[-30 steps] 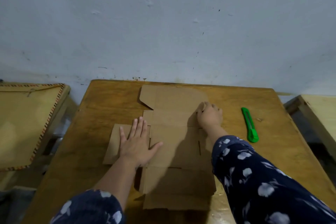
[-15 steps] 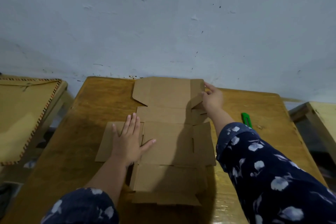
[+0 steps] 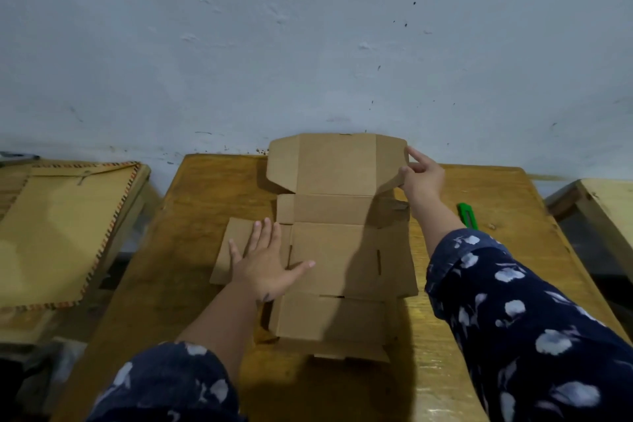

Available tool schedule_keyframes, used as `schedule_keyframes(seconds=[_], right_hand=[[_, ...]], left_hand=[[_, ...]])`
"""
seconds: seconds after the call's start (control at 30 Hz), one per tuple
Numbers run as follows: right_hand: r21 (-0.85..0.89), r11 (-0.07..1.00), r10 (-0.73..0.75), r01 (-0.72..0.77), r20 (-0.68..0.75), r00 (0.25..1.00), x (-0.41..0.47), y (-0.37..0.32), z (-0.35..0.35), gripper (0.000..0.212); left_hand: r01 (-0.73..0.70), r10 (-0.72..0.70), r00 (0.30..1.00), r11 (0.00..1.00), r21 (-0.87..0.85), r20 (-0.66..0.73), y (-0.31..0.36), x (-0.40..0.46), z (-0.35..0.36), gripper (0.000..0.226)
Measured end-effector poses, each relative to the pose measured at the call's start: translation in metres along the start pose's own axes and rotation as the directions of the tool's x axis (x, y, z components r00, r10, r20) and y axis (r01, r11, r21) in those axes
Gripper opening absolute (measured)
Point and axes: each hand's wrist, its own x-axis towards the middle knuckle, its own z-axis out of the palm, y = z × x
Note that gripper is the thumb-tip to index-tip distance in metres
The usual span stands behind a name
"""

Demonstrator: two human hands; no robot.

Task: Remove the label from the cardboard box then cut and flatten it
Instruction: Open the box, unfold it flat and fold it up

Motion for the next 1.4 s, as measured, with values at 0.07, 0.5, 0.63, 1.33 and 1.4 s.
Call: schedule_keyframes(seconds=[0.07,0.5,0.63,1.33,1.4], right_hand=[[-0.002,1.000,0.008,-0.008,-0.013,1.000,-0.005,-0.001,0.001,0.045],[0.049,0.998,0.035,-0.034,-0.023,0.999,-0.028,-0.010,-0.004,0.042],[-0.070,0.997,-0.039,0.037,-0.033,0.999,-0.036,-0.002,-0.009,0.042],[-0.280,0.953,-0.128,0.116,-0.022,0.992,-0.074,0.018,-0.025,0.035],[-0.324,0.912,-0.252,0.250,0.036,0.967,-0.078,0.003,-0.027,0.040]], left_hand=[[-0.004,0.003,1.000,0.999,0.044,0.027,-0.006,-0.013,0.008,0.118],[-0.014,0.022,0.992,0.998,0.063,-0.125,-0.023,-0.007,0.030,0.120],[-0.024,0.029,0.990,0.999,0.043,-0.136,-0.021,0.010,0.022,0.123],[-0.555,0.209,0.700,0.761,-0.335,-0.683,0.017,0.057,-0.097,0.034],[-0.547,0.202,0.685,0.778,-0.311,-0.700,0.016,0.052,-0.093,0.029]])
